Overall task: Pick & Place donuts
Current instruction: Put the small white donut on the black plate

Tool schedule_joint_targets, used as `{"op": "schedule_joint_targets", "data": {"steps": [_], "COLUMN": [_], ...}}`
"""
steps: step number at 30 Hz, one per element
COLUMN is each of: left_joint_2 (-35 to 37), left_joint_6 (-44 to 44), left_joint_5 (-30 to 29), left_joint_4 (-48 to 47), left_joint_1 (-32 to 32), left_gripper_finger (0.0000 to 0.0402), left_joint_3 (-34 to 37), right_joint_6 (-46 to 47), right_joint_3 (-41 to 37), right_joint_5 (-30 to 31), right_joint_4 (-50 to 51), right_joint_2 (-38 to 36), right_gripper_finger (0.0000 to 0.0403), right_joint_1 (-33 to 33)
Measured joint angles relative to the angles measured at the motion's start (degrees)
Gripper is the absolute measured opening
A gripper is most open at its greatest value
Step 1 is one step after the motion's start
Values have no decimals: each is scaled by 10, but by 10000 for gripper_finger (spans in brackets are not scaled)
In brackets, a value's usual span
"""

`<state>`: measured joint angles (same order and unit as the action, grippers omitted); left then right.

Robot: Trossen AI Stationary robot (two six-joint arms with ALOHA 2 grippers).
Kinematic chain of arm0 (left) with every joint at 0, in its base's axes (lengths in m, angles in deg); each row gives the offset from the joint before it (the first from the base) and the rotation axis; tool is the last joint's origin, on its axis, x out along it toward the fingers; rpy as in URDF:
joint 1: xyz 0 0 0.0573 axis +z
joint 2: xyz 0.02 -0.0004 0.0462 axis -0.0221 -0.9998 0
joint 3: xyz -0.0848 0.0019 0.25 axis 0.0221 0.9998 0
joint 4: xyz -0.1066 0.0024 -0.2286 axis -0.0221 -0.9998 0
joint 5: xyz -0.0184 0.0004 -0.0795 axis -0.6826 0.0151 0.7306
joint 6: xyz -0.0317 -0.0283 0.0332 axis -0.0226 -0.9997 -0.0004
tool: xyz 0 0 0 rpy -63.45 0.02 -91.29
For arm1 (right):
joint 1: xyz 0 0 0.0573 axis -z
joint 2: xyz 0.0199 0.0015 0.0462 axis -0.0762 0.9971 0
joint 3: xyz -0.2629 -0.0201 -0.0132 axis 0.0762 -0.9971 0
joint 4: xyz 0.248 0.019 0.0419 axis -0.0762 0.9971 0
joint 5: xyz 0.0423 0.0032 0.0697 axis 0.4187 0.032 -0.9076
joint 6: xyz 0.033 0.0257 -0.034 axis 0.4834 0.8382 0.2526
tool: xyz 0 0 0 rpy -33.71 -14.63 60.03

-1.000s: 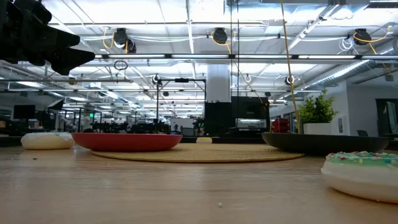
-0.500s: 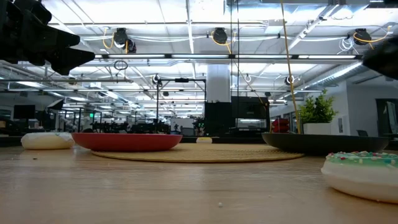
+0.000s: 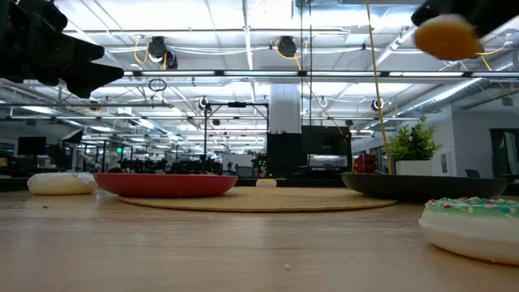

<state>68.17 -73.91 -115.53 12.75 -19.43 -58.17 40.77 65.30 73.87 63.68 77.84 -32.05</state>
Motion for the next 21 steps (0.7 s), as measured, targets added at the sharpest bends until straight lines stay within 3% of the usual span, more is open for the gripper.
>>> {"op": "schedule_joint_targets", "data": {"steps": [4, 11, 21], "left_joint_2": [0, 0, 0], "left_joint_6": [0, 0, 0], "left_joint_5": [0, 0, 0], "left_joint_4": [0, 0, 0], "left_joint_1": [0, 0, 0], "left_gripper_finger": [319, 319, 319], "left_joint_3": [0, 0, 0], "right_joint_6": [24, 134, 204], "right_joint_3": [0, -7, -128], "right_joint_5": [32, 31, 2], "right_joint_4": [65, 198, 196], "right_joint_2": [-34, -50, -50], "right_gripper_finger": [134, 134, 134], "right_joint_1": [35, 90, 137]}}
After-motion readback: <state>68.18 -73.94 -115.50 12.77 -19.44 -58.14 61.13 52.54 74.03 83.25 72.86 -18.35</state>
